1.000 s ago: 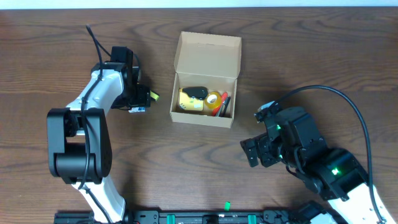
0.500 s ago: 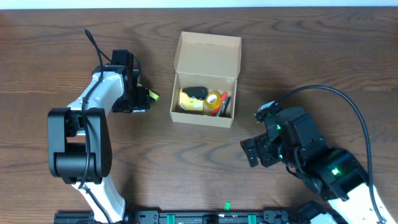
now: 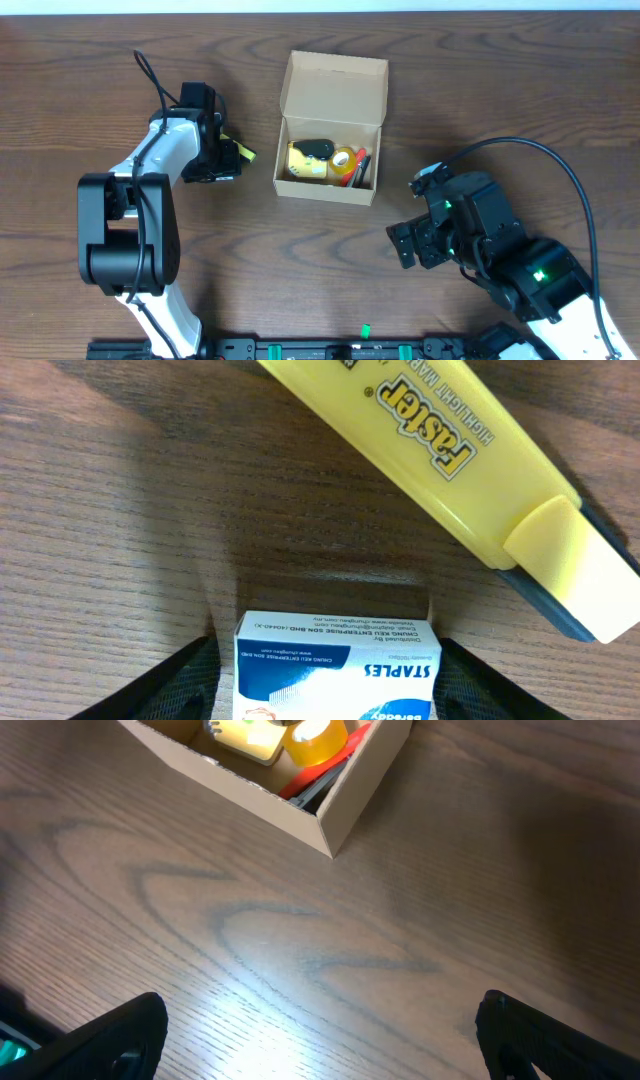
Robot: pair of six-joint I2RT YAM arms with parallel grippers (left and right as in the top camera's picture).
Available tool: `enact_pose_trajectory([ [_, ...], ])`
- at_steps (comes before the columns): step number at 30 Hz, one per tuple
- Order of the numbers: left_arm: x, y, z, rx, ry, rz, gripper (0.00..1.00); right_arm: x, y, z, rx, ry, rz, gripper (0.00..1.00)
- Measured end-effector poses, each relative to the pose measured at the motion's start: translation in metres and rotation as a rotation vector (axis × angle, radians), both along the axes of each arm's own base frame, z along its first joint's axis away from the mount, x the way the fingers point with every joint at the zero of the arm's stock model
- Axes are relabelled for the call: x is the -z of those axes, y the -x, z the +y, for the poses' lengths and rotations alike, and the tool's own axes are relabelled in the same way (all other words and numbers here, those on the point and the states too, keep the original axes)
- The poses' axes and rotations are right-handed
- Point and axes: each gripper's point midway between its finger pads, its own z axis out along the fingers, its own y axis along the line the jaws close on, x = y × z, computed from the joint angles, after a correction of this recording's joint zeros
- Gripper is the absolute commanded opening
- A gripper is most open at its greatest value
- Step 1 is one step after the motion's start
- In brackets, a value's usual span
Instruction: Pack container
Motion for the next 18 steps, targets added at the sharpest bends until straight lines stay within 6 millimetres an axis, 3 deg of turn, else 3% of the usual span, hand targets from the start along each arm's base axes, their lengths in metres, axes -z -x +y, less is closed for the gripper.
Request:
enact_pose_trajectory([
  [14, 0.0004, 0.0002, 0.0006, 0.0, -0.003, 0.0, 0.47, 0.0, 0.0, 0.0, 0.0, 0.0, 0.0, 0.99],
  [18, 0.0003, 0.0005, 0.0005, 0.0, -0.003, 0.001, 0.38, 0.0, 0.0, 0.0, 0.0, 0.0, 0.0, 0.99],
])
